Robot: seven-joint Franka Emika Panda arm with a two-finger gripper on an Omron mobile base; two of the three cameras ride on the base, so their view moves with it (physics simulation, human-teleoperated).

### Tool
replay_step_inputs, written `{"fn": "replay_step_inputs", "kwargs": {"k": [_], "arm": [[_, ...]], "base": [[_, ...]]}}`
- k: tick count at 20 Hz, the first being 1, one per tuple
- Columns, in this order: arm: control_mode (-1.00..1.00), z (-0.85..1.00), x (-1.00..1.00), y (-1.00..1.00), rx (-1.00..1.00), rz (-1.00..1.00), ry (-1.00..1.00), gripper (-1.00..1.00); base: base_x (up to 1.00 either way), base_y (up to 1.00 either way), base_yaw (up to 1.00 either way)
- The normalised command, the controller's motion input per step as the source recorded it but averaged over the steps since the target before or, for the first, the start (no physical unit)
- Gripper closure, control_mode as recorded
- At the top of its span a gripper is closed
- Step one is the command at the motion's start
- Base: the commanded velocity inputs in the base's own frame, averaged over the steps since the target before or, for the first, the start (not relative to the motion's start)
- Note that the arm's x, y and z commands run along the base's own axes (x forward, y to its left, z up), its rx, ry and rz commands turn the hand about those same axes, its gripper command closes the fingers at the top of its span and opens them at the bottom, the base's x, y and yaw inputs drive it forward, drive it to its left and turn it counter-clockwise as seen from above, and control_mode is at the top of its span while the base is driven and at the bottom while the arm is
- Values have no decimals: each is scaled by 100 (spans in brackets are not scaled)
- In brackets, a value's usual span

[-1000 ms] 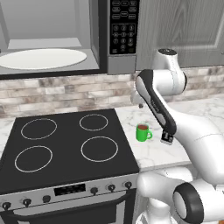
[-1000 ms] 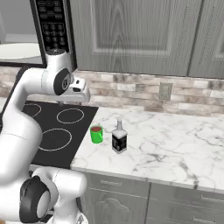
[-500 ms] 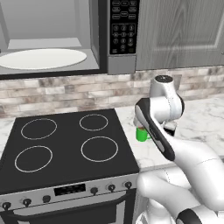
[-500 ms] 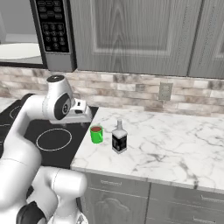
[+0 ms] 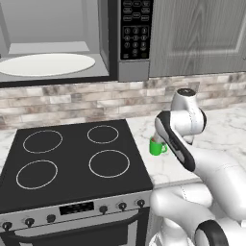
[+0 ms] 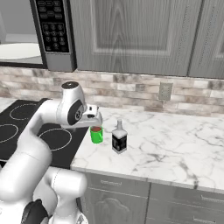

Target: Place the microwavable item in the microwave. Then, close the microwave door and press the start button.

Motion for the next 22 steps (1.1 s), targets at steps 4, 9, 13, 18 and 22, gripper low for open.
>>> {"fn": "replay_step_inputs", "kwargs": {"k": [4, 9, 13, 18, 22], "arm": [[-100, -2, 53, 0, 0, 0, 10, -100], [-100, -7, 38, 0, 0, 0, 9, -100], [-100, -26, 12, 0, 0, 0, 8, -100], [-100, -40, 0, -7, 0, 0, 3, -100], [-100, -38, 0, -5, 0, 0, 0, -100]], "base": [[0, 0, 0], [0, 0, 0], [0, 0, 0], [0, 0, 0], [0, 0, 0]]}}
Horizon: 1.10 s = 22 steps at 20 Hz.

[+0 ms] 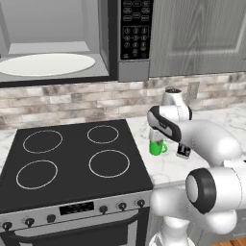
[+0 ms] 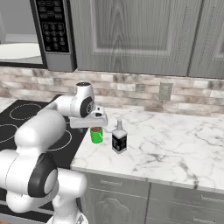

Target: Place the microwavable item in the microwave. Then, close the microwave door and press the start button.

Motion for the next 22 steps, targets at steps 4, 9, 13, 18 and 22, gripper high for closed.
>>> {"fn": "replay_step_inputs", "kwargs": {"k": [4, 9, 13, 18, 22], "arm": [[-100, -25, 11, -13, 0, 0, 2, -100], [-100, -22, 24, -19, 0, 2, 1, -100], [-100, -8, 18, -15, 0, 1, 0, -100], [-100, -4, 24, 0, 0, 0, 0, -100], [-100, -16, 1, 0, 0, 1, 0, -100]], "base": [[0, 0, 0], [0, 0, 0], [0, 0, 0], [0, 0, 0], [0, 0, 0]]}}
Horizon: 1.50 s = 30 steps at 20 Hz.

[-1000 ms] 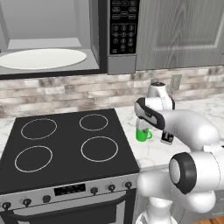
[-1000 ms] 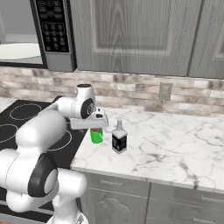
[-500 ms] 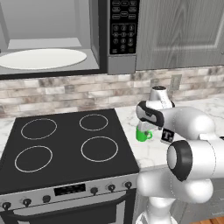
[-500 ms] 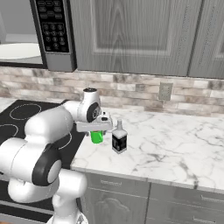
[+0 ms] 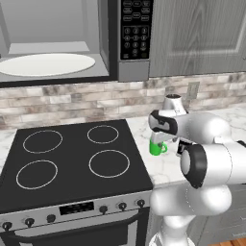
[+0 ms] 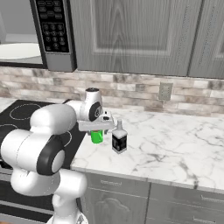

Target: Place the microwavable item in the microwave. Then, close the microwave door and press the start button.

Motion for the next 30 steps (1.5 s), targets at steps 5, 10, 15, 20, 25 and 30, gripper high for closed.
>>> {"fn": "replay_step_inputs", "kwargs": {"k": [5, 10, 15, 20, 25, 30], "arm": [[-100, -19, -21, 0, -1, 3, -1, -100], [-100, -19, -6, 0, 0, 2, 0, -100], [-100, -6, 6, 0, 0, 2, 1, -100], [-100, -9, 10, 0, 0, 3, 2, -100], [-100, -18, 6, 0, 0, 3, 3, -100], [-100, -24, 0, 0, 0, 4, 0, -100]], "base": [[0, 0, 0], [0, 0, 0], [0, 0, 0], [0, 0, 0], [0, 0, 0], [0, 0, 0]]}}
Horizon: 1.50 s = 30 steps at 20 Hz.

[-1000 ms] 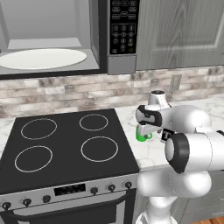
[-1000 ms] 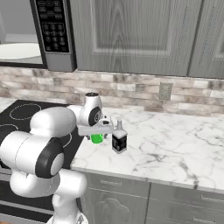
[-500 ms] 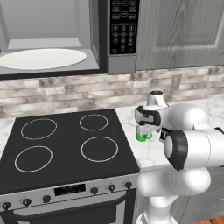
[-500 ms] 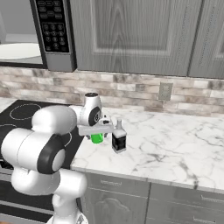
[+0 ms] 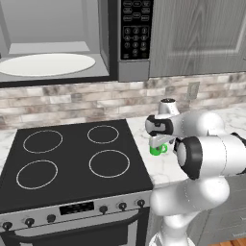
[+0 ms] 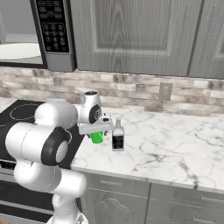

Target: Place the microwavable item in the microwave. Then, close the microwave door and press the start button.

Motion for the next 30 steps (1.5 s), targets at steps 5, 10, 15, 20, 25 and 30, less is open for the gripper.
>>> {"fn": "replay_step_inputs", "kwargs": {"k": [5, 10, 15, 20, 25, 30], "arm": [[-100, -26, -6, 0, 0, 5, 0, -100], [-100, -25, -19, 5, 0, 4, 0, -100], [-100, -34, -7, 1, 0, 5, 0, -100], [-100, -39, -1, 0, 0, 8, 0, -100], [-100, -32, 0, 0, 0, 7, 0, -100], [-100, -30, -4, 0, 0, 7, 0, -100]], "base": [[0, 0, 0], [0, 0, 0], [0, 0, 0], [0, 0, 0], [0, 0, 0], [0, 0, 0]]}}
